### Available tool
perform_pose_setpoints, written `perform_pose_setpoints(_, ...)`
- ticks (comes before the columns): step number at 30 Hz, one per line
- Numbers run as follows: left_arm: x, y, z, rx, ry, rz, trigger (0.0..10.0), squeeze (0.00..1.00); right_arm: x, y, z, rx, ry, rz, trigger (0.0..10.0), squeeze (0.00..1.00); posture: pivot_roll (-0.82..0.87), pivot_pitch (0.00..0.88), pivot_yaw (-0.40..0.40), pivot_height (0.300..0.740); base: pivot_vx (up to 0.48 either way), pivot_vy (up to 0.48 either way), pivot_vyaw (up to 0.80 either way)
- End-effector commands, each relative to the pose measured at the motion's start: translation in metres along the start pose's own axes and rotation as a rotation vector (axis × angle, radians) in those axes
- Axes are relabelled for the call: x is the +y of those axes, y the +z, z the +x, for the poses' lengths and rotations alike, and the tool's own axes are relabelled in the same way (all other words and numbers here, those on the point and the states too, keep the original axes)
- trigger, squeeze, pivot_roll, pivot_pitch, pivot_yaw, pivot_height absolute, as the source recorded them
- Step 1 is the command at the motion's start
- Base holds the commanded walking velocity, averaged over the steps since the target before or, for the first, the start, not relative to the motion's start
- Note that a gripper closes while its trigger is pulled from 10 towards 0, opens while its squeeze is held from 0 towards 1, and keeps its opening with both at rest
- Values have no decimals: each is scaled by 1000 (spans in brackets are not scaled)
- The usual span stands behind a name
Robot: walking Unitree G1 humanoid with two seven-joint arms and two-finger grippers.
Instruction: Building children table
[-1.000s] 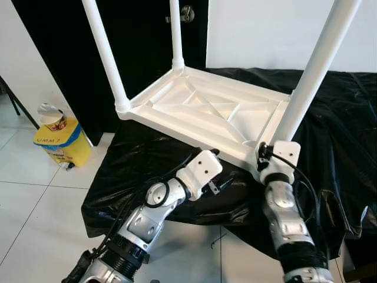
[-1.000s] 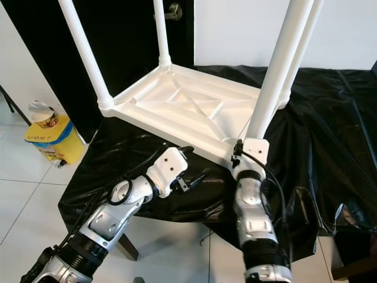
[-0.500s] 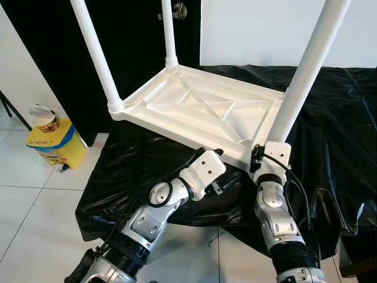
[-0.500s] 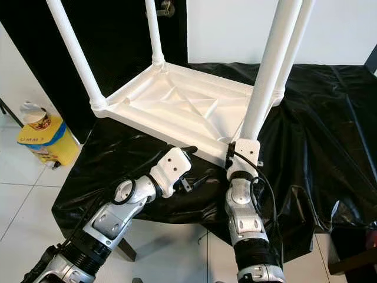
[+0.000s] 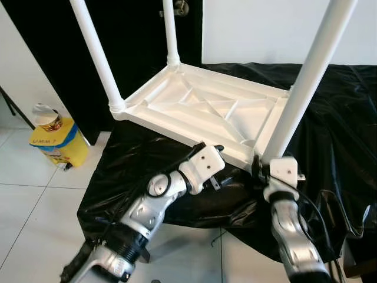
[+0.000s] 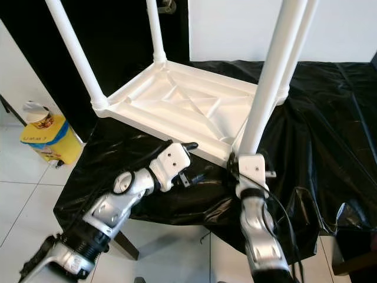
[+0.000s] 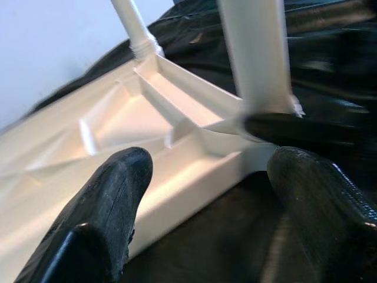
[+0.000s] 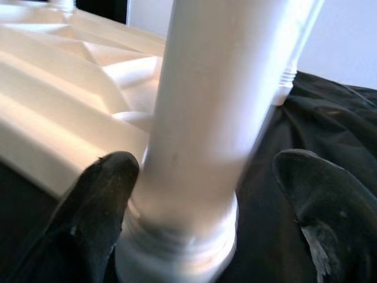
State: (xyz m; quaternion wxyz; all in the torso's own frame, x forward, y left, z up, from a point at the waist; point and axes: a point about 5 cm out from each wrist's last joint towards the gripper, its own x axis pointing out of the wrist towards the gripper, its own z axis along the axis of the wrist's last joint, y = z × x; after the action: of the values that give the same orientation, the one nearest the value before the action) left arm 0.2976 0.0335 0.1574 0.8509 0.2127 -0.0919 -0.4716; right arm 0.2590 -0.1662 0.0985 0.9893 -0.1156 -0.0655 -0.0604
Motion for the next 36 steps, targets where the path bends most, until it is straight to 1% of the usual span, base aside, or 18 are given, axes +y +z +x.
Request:
perform_pose_setpoints(1,7,-4,0,15,-4,24,10000,0,-3,-3,-10,1,48,-16,10000,0,-94,11,41,740,0,0,0)
perform_pose_setpoints(4,10,-4,1,16,-4,31,10000,0,-4,-5,-14,4,68,-20,10000,0,-96,13,42,740,0,0,0)
perform_pose_setpoints(6,21,-2,4,11,-7,63,10000,0,-3,-6,-28,2,178,-3,10000,0,-111,10,53,740,0,0,0)
perform_pose_setpoints(7,21,-2,4,11,-7,63,10000,0,-3,-6,-28,2,178,-3,10000,0,-111,10,53,740,0,0,0)
perform_pose_setpoints(10,46,3,8,14,8,115,10000,0,6,-7,-48,8,447,37,10000,0,-126,18,65,740,0,0,0)
perform_pose_setpoints(11,46,3,8,14,8,115,10000,0,6,-7,-48,8,447,37,10000,0,-126,18,65,740,0,0,0)
perform_pose_setpoints(13,52,4,9,16,16,118,10000,0,9,-7,-52,8,510,33,10000,0,-123,20,68,740,0,0,0)
perform_pose_setpoints(15,63,5,10,21,39,129,10000,0,13,-6,-55,13,588,49,10000,0,-115,20,71,740,0,0,0)
perform_pose_setpoints(19,71,6,9,19,71,127,10000,0,18,-5,-52,1,617,52,10000,0,-96,25,65,740,0,0,0)
perform_pose_setpoints(20,79,1,5,42,130,131,10000,0,26,-3,-43,-11,605,60,10000,0,-77,31,55,740,0,0,0)
perform_pose_setpoints(24,79,1,5,42,130,131,10000,0,26,-3,-43,-11,605,60,10000,0,-77,31,55,740,0,0,0)
perform_pose_setpoints(25,84,-2,1,56,168,123,10000,0,30,-1,-36,-18,595,81,10000,0,-64,39,45,740,0,0,0)
perform_pose_setpoints(28,84,-2,1,56,168,123,10000,0,30,-1,-36,-18,595,81,10000,0,-64,39,45,740,0,0,0)
perform_pose_setpoints(29,89,-9,-6,92,220,123,10000,0,37,4,-24,-34,562,117,10000,0,-35,43,26,740,0,0,0)
perform_pose_setpoints(30,89,-9,-6,92,220,123,10000,0,37,4,-24,-34,562,117,10000,0,-35,43,26,740,0,0,0)
perform_pose_setpoints(31,96,-17,-14,132,275,123,10000,0,44,10,-11,-49,514,164,10000,0,-12,49,9,740,0,0,0)
perform_pose_setpoints(35,96,-17,-14,132,275,123,10000,0,44,10,-11,-49,514,164,10000,0,-12,49,9,740,0,0,0)
perform_pose_setpoints(36,103,-23,-21,168,324,126,10000,0,50,16,1,-63,462,195,10000,0,-5,50,6,740,0,0,0)
